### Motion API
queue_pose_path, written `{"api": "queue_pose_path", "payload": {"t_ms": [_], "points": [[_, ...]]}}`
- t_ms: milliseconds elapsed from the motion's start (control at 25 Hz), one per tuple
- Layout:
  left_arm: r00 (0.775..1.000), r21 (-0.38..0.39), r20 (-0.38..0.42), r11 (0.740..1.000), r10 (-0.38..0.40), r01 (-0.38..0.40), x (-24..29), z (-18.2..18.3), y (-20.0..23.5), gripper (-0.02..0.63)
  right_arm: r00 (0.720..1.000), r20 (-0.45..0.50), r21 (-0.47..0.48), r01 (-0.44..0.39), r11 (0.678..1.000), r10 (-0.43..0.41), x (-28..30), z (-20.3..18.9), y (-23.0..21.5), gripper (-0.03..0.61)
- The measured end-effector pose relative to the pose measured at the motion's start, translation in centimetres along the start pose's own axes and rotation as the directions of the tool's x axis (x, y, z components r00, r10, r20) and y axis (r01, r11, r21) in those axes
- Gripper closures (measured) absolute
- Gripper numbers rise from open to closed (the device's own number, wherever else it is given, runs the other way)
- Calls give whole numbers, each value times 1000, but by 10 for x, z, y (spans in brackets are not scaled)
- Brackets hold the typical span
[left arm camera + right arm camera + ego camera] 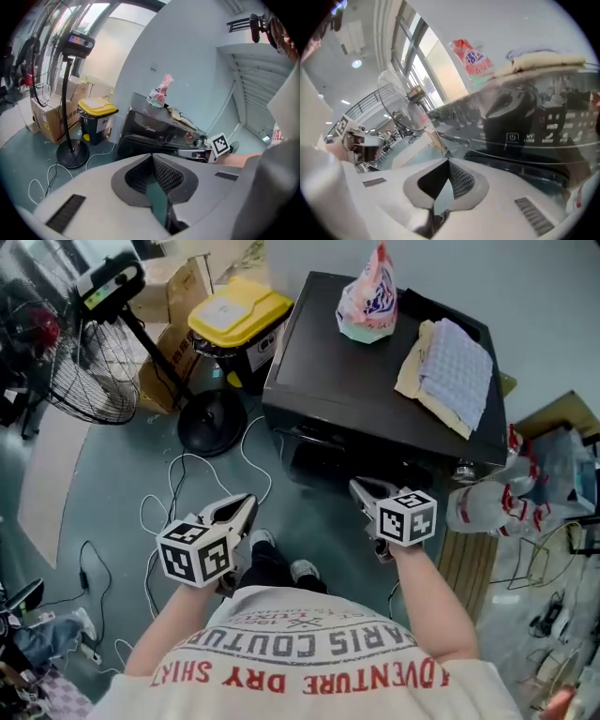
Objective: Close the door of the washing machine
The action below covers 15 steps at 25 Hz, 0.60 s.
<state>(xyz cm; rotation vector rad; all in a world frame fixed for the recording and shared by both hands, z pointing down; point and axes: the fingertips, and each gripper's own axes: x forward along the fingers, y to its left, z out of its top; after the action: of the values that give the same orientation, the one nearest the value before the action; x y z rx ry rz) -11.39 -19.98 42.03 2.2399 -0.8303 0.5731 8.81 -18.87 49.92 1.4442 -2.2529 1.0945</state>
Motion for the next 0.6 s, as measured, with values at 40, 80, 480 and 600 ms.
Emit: {"api": "queue_pose_path", "payload": {"t_ms": [40, 80, 480, 600], "points": [[1000, 4, 19, 1000, -9, 9, -3, 2, -9, 581, 999, 25, -8, -35, 999, 35, -13, 7, 11, 558], [999, 9, 40, 1000, -19, 19, -6, 5, -18, 581, 997, 45, -20, -68, 997, 69, -25, 14, 23, 558], [970, 172, 181, 976, -164, 133, -51, 41, -108, 581, 957, 149, -290, -199, 936, 249, -121, 64, 124, 558], [955, 209, 209, 964, -210, 166, -68, 56, -126, 581, 942, 194, -322, -202, 925, 274, -144, 75, 146, 558]]}}
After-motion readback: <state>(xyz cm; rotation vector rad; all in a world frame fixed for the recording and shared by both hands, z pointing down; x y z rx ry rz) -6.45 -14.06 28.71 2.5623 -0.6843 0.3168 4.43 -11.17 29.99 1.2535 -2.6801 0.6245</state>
